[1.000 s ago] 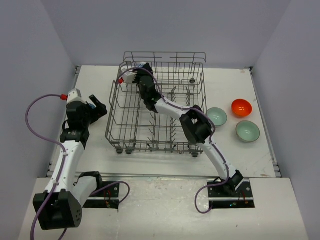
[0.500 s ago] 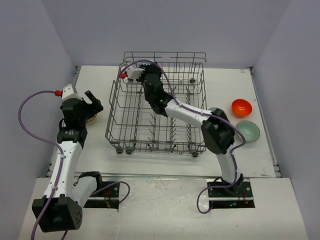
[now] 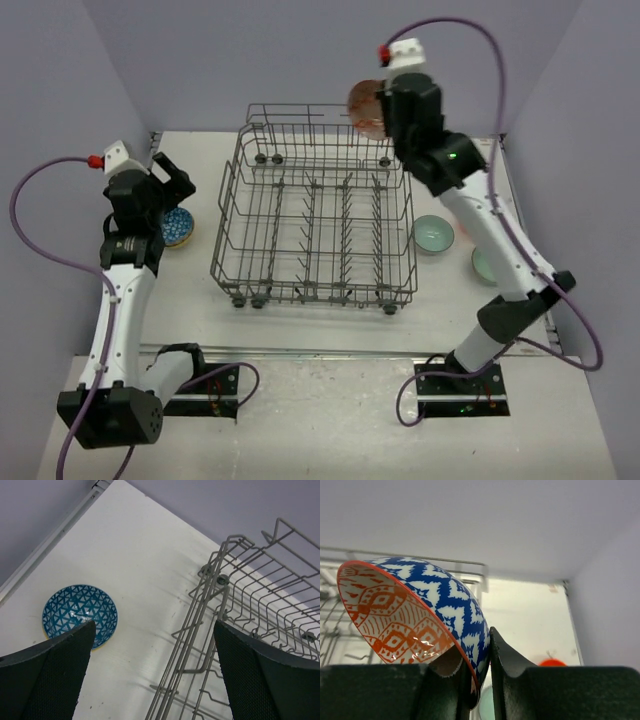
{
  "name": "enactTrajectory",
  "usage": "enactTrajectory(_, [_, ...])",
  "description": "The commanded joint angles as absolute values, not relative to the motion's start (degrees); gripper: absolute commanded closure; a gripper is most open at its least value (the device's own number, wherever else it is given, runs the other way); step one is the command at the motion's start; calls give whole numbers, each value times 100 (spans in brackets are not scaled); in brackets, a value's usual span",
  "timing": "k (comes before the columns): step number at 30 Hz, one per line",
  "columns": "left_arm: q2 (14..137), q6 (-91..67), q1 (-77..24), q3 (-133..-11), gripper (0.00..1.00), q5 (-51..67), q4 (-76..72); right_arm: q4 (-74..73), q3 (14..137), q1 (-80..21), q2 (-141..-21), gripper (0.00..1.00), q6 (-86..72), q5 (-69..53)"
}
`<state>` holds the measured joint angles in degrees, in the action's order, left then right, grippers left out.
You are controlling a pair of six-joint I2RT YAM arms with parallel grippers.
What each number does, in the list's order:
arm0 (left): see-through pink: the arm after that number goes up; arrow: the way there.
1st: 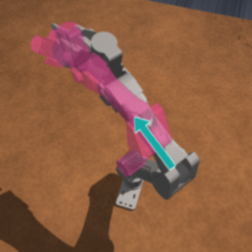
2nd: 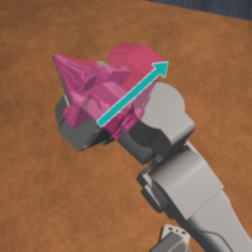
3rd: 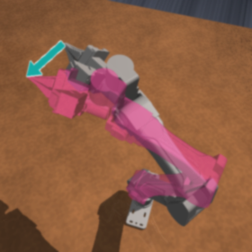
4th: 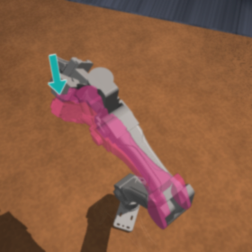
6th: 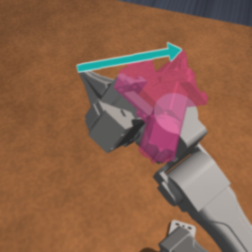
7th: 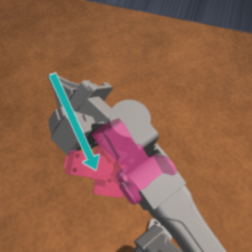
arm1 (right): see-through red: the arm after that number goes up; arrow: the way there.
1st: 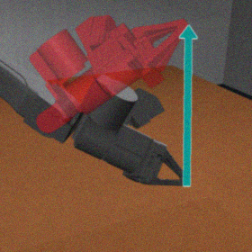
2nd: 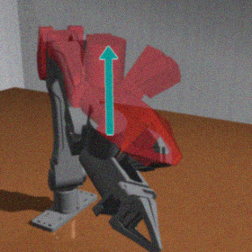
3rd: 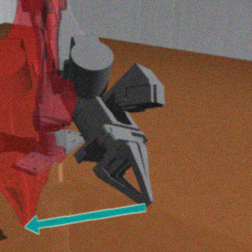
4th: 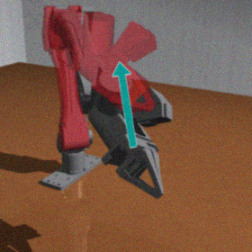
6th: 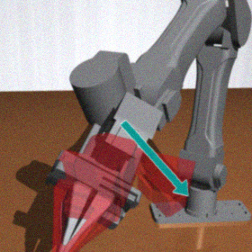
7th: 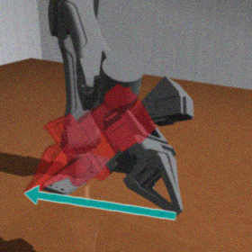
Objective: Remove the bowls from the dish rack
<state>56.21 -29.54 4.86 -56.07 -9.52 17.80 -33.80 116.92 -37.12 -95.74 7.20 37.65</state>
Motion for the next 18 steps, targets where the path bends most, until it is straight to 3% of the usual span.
enactTrajectory(1, [6274, -3182, 527, -6432, 0, -1021, 2232, -4974, 11586, -2543, -8554, 100, -1343, 2947])
enactTrajectory(5, [6854, -3278, 343, -7056, 0, -844, 2347, -5168, 10777, -473, -7990, 100, -1845, 1027])
enactTrajectory(8, [7284, -3366, 308, -7180, 0, -809, 2338, -5151, 10118, 532, -7901, 100, -2416, 39])
enactTrajectory(18, [8103, -3164, 176, -7532, 0, -809, 2382, -4483, 8667, 1739, -8445, 100, -3348, -1755])
